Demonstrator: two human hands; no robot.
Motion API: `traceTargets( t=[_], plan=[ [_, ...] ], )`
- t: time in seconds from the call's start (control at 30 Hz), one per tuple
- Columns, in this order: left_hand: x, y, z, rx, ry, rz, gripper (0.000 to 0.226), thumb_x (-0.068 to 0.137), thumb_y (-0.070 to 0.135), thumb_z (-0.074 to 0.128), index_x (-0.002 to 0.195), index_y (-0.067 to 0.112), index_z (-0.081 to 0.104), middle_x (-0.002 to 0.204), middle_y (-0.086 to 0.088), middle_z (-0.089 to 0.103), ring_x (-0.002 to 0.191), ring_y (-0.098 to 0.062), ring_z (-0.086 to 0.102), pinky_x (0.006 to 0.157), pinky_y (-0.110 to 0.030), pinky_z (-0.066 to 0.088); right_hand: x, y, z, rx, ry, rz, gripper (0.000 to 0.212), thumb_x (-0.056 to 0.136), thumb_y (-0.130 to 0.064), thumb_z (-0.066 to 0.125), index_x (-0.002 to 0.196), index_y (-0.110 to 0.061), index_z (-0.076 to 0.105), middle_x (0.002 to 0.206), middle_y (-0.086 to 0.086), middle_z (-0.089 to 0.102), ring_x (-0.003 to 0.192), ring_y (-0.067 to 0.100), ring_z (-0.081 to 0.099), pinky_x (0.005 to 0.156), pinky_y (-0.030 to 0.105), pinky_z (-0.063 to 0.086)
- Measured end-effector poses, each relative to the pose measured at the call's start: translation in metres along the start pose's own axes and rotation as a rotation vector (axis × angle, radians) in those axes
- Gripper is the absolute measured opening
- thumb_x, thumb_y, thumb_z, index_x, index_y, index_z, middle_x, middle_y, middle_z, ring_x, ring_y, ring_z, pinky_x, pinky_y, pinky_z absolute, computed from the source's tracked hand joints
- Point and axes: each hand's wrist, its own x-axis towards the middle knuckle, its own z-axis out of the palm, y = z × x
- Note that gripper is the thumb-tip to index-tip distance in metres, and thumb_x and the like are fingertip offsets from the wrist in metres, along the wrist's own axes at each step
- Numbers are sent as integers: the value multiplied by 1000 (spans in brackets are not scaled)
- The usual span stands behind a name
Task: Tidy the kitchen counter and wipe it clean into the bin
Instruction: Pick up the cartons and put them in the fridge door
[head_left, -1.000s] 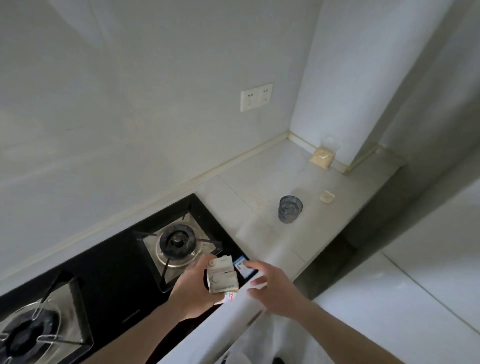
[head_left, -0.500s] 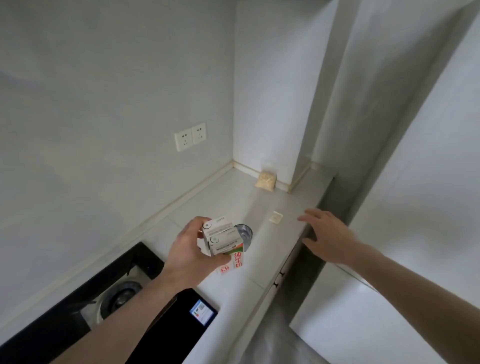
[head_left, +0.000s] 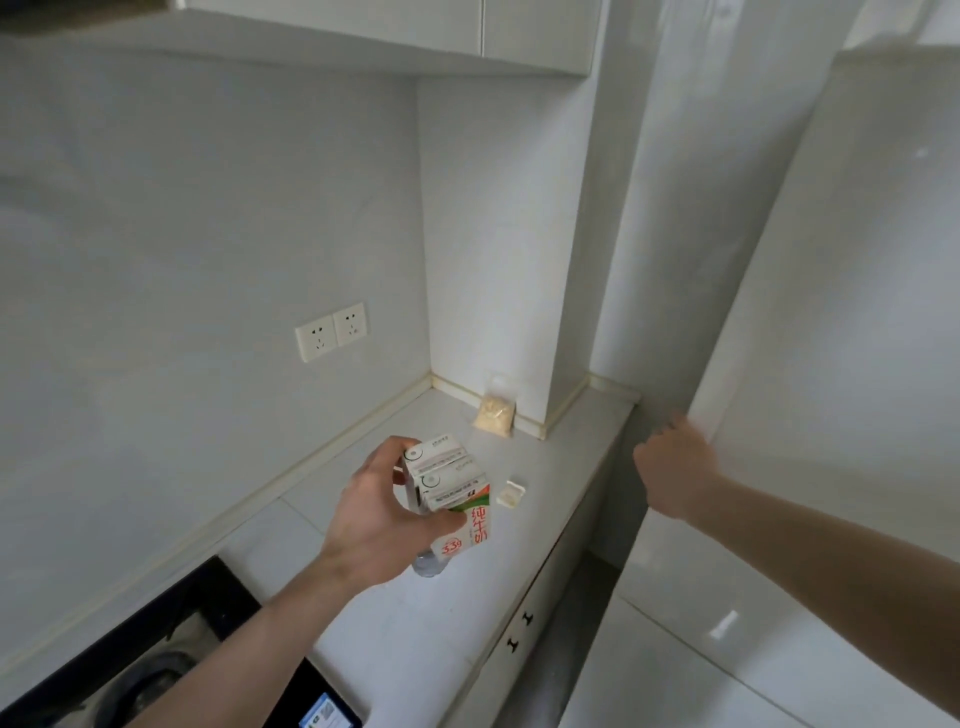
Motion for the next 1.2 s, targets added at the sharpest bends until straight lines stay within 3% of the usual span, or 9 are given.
traceTargets(
  t=[0.1,0.23,0.57,0.7,0.8,0.9,0.97,1.07,1.2],
  plan=[
    [-3,2,10,-13,-2,-22,63,55,42,89,106,44,53,110,22,65,106,1,59,72,-29,57,4,-5,6,21,-21,8,19,95,-33,56,107,-24,68,111,-2,71,111,20,63,111,38,27],
    [-11,3,19,-25,3,-53,63,55,43,88,108,42,54,110,21,67,106,-1,59,72,-28,55,14,-11,13,5,-44,19,26,96,-23,57,120,-21,66,123,0,68,123,23,56,116,40,24],
    [-18,-4,4,-6,-14,-54,64,55,45,88,108,45,53,110,23,67,106,-2,60,76,-32,58,1,-34,8,0,-17,-6,18,95,-15,60,112,-17,67,108,2,72,109,23,64,113,43,30],
    [-19,-9,-8,1,-41,-53,61,57,42,90,107,44,54,109,20,67,105,0,60,71,-26,55,-35,-57,-13,108,-48,-9,20,94,-17,65,114,-17,66,110,2,70,107,24,64,98,39,36],
    [-21,-16,-18,21,-69,-44,61,59,38,92,106,43,53,109,20,67,104,1,59,68,-22,52,-70,-76,-30,206,-73,-14,14,94,-20,65,108,-20,64,108,1,70,106,23,64,96,39,36],
    [-27,-24,-21,12,-107,-42,61,60,35,93,105,40,53,109,19,67,104,0,60,73,-25,55,-105,-90,-46,352,-88,15,9,96,-25,63,94,-25,54,88,-3,64,99,22,67,87,39,35],
    [-34,-29,-23,-6,-140,-28,59,62,32,94,105,39,54,109,19,67,104,-2,61,78,-27,57,-125,-104,-51,467,-100,35,10,98,-31,59,103,-22,56,81,-3,55,98,23,67,82,38,38],
    [-47,-36,-23,-19,-224,18,57,66,28,94,106,37,55,109,18,66,103,-5,62,77,-24,56,-154,-122,-49,736,-156,117,39,98,-43,58,130,-23,50,114,0,62,111,26,63,91,42,52],
    [-61,-36,-25,-36,-259,72,55,67,30,94,106,38,54,108,16,66,101,-8,64,74,-19,53,-184,-137,-39,952,-98,221,66,96,-49,59,152,-28,30,144,-2,48,126,25,53,98,44,53]
  ],
)
